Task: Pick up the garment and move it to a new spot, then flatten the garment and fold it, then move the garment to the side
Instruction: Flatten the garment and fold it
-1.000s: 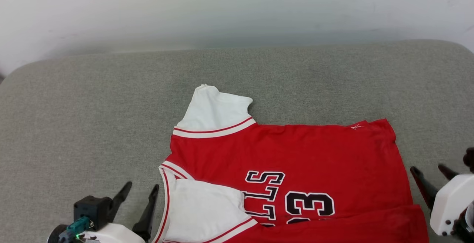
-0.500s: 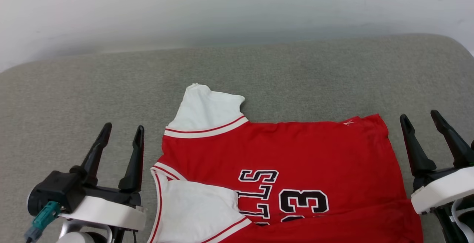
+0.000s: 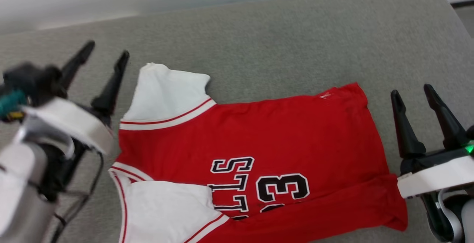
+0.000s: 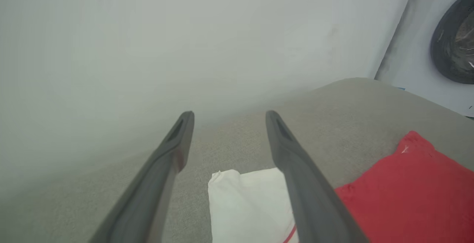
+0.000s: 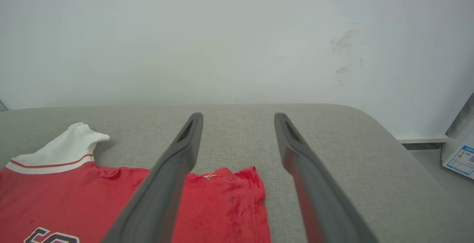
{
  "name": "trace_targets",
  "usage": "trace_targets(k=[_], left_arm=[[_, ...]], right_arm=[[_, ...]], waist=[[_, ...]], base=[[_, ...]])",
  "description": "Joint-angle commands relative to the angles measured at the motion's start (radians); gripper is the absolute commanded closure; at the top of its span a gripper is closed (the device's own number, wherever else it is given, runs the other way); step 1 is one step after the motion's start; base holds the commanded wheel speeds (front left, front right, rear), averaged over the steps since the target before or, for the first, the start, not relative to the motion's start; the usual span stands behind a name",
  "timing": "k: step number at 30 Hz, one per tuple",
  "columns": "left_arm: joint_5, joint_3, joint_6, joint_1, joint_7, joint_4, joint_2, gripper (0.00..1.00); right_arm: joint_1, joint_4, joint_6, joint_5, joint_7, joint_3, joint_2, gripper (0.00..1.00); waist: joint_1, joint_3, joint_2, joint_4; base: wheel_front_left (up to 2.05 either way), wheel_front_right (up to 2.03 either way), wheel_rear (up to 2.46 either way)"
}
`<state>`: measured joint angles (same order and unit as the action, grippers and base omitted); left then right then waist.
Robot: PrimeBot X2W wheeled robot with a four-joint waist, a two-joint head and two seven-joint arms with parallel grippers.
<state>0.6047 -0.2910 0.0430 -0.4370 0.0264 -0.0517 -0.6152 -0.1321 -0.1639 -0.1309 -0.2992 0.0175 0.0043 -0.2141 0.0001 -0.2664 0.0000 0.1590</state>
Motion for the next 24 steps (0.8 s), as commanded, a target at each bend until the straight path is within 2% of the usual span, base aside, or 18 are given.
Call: trace_targets(k=[1, 6, 12, 15, 16, 20, 24], left_arm=[[0.005, -0.004, 0.002, -0.017, 0.011, 0.007, -0.002, 0.0], [0.075, -0.031, 0.036, -0.19, 0.289, 0.12, -0.066, 0.0], [0.114, -0.09, 0.034, -0.343, 0.612, 0.229, -0.116, 0.0], [0.123, -0.114, 0.028, -0.403, 0.738, 0.265, -0.135, 0.0], [0.137, -0.137, 0.038, -0.426, 0.821, 0.279, -0.147, 0.0], [0.144, -0.152, 0.03, -0.466, 0.925, 0.296, -0.168, 0.0], [0.132, -0.167, 0.029, -0.481, 0.958, 0.308, -0.18, 0.0]], right_arm=[[-0.021, -0.005, 0.0, 0.002, 0.006, 0.001, 0.01, 0.0], [-0.046, 0.009, 0.0, 0.005, 0.027, 0.034, 0.026, 0.0], [-0.062, 0.027, 0.0, 0.009, 0.051, 0.058, 0.039, 0.0], [-0.075, 0.035, 0.0, 0.005, 0.062, 0.069, 0.046, 0.0], [-0.079, 0.043, 0.0, 0.002, 0.066, 0.081, 0.05, 0.0], [-0.087, 0.059, 0.0, 0.0, 0.082, 0.101, 0.065, 0.0], [-0.096, 0.08, 0.0, 0.008, 0.095, 0.114, 0.072, 0.0]], waist=[[-0.0001, -0.036, 0.0, 0.036], [-0.0001, -0.094, 0.0, 0.093], [-0.0001, -0.152, 0.0, 0.142], [-0.0001, -0.177, 0.0, 0.163], [-0.0001, -0.194, 0.0, 0.176], [-0.0001, -0.226, 0.0, 0.195], [-0.0001, -0.25, 0.0, 0.205]], base=[[0.0, 0.0, 0.0], [0.0, 0.0, 0.0], [0.0, 0.0, 0.0], [0.0, 0.0, 0.0], [0.0, 0.0, 0.0], [0.0, 0.0, 0.0], [0.0, 0.0, 0.0]])
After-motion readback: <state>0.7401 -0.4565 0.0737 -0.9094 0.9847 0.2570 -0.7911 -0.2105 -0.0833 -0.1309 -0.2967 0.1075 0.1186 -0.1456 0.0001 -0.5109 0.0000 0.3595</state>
